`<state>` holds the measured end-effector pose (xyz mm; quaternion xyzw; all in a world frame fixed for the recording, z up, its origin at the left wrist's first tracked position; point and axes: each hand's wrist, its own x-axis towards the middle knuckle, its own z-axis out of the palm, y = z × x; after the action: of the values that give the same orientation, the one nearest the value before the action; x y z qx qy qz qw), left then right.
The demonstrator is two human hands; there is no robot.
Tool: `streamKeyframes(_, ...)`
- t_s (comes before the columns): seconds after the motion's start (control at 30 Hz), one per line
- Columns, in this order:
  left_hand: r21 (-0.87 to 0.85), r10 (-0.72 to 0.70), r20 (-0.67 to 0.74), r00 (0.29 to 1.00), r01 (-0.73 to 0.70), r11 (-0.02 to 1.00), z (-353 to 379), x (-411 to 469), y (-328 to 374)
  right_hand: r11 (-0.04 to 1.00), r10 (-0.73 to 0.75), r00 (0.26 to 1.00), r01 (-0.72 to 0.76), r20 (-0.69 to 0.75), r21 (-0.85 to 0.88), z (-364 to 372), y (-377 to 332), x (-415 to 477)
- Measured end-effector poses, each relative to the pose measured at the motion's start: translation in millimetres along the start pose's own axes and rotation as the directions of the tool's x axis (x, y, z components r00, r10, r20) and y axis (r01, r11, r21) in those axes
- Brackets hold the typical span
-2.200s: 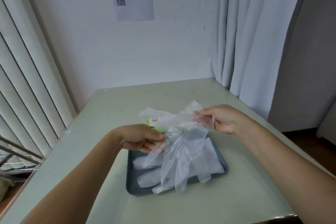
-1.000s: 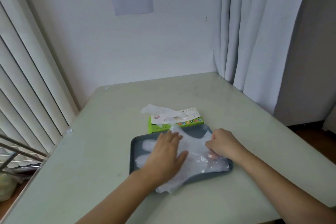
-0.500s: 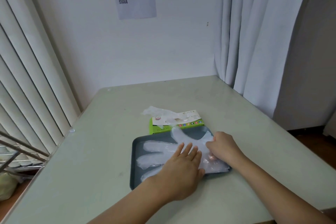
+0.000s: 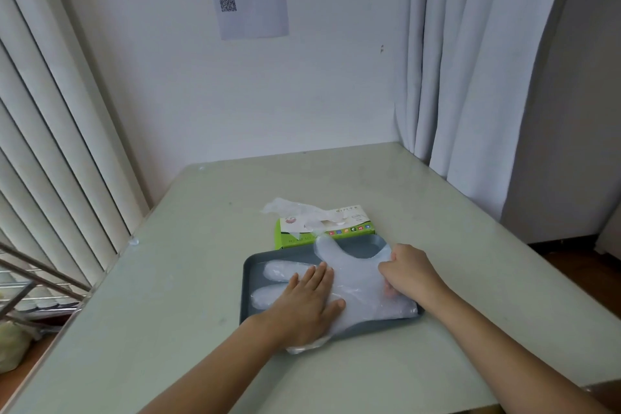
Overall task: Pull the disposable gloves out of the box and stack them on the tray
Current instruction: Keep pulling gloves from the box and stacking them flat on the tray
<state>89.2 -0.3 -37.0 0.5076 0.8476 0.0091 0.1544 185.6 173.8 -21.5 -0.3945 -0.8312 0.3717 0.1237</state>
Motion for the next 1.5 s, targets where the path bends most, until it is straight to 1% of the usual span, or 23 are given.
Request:
streamKeyframes(0.07, 0.006, -0.003, 0.005, 1.000, 0.003, 1.000, 2.4, 0.8, -1.3, 1.000, -0.001, 1.000, 0.002, 0.025, -0.025, -4.0, -0.9, -0.1)
streamKeyframes(0.13, 0.008, -0.004, 0.002, 1.000, 0.004, 1.000, 4.9, 1.9, -3.0, 0.994, -0.014, 0.998, 0.021, 0.065, -0.104, -11.3, -2.6, -1.6)
streamKeyframes(0.2, 0.011, -0.002, 0.000, 1.000, 0.002, 1.000, 6.6, 3.1, -5.2, 0.981, -0.061, 0.997, 0.069, 0.050, -0.182, -18.3, -5.7, -4.8)
streamKeyframes(0.27, 0.009, -0.002, 0.001, 1.000, 0.002, 1.000, 7.7, 3.9, -6.2, 0.954, -0.166, 0.984, 0.142, -0.071, -0.265, -22.2, -10.0, -12.7)
streamKeyframes(0.33, 0.009, -0.007, -0.001, 1.000, 0.007, 1.000, 8.0, 4.4, -5.4, 0.910, -0.335, 0.925, 0.268, -0.181, -0.316, -16.8, -16.9, -24.4)
streamKeyframes(0.37, 0.011, -0.012, -0.003, 1.000, 0.012, 1.000, 7.9, 4.5, -5.0, 0.892, -0.405, 0.897, 0.345, -0.179, -0.291, -10.9, -20.9, -30.8)
streamKeyframes(0.4, 0.016, -0.017, -0.004, 1.000, 0.017, 1.000, 7.9, 4.7, -4.7, 0.877, -0.446, 0.887, 0.407, -0.119, -0.256, -3.6, -24.2, -37.4)
streamKeyframes(0.43, 0.023, -0.017, -0.004, 1.000, 0.017, 1.000, 7.8, 4.3, -4.1, 0.869, -0.458, 0.889, 0.446, -0.010, -0.216, 4.8, -25.7, -44.0)
streamKeyframes(0.47, 0.028, -0.015, -0.004, 1.000, 0.016, 0.999, 7.8, 4.2, -3.6, 0.866, -0.447, 0.885, 0.465, 0.130, -0.186, 13.8, -25.0, -49.0)
streamKeyframes(0.53, 0.033, -0.007, -0.006, 1.000, 0.007, 0.999, 8.3, 3.6, -3.5, 0.856, -0.385, 0.837, 0.482, 0.390, -0.188, 27.3, -20.7, -50.5)
streamKeyframes(0.6, 0.042, -0.003, -0.003, 1.000, 0.003, 0.999, 8.2, 2.6, -3.7, 0.840, -0.300, 0.804, 0.478, 0.513, -0.257, 29.8, -15.8, -45.5)
streamKeyframes(0.67, 0.041, -0.002, -0.009, 1.000, 0.002, 0.999, 9.0, 2.2, -4.8, 0.822, -0.233, 0.804, 0.463, 0.547, -0.331, 27.9, -11.6, -38.4)
streamKeyframes(0.83, 0.021, -0.057, -0.009, 0.998, 0.058, 0.998, 13.0, 0.5, -20.4, 0.772, -0.143, 0.860, 0.406, 0.489, -0.489, 24.5, 3.5, -32.8)
streamKeyframes(0.93, -0.007, -0.115, 0.020, 0.993, 0.115, 0.993, 9.2, -7.2, -34.1, 0.814, -0.111, 0.895, 0.332, 0.433, -0.477, 22.5, 5.7, -33.2)
streamKeyframes(1.03, -0.015, -0.163, 0.085, 0.983, 0.165, 0.986, -3.2, -15.9, -41.9, 0.814, -0.094, 0.907, 0.307, 0.411, -0.492, 17.1, -1.6, -29.6)
streamKeyframes(1.1, -0.054, -0.160, 0.071, 0.985, 0.164, 0.985, -18.1, -19.7, -42.6, 0.802, -0.148, 0.918, 0.330, 0.369, -0.498, 8.3, -10.3, -25.5)
streamKeyframes(1.2, -0.208, -0.201, -0.095, 0.975, 0.177, 0.962, -47.2, -18.1, -47.4, 0.836, -0.293, 0.933, 0.357, 0.210, -0.416, -7.7, -25.5, -14.3)
streamKeyframes(1.27, -0.326, -0.291, -0.238, 0.927, 0.206, 0.923, -65.5, -8.2, -59.1, 0.868, -0.362, 0.930, 0.363, 0.068, -0.339, -16.4, -28.7, 5.0)
streamKeyframes(1.3, -0.406, -0.350, -0.270, 0.897, 0.224, 0.886, -72.6, -0.3, -67.8, 0.880, -0.366, 0.930, 0.353, 0.020, -0.319, -20.9, -27.9, 16.5)
streamKeyframes(1.33, -0.508, -0.417, -0.261, 0.871, 0.244, 0.826, -78.1, 7.7, -77.0, 0.888, -0.355, 0.935, 0.337, 0.000, -0.312, -24.8, -24.9, 28.1)
streamKeyframes(1.4, -0.726, -0.528, -0.155, 0.835, 0.266, 0.634, -84.0, 27.8, -95.3, 0.909, -0.282, 0.959, 0.276, 0.026, -0.311, -30.1, -11.0, 53.3)
streamKeyframes(1.43, -0.798, -0.561, -0.094, 0.823, 0.274, 0.536, -85.4, 35.2, -102.5, 0.917, -0.241, 0.969, 0.245, 0.052, -0.315, -31.6, -3.1, 61.6)
streamKeyframes(1.5, -0.855, -0.596, -0.004, 0.803, 0.306, 0.419, -84.6, 51.6, -113.9, 0.912, -0.195, 0.975, 0.221, 0.110, -0.346, -29.6, 12.4, 75.5)
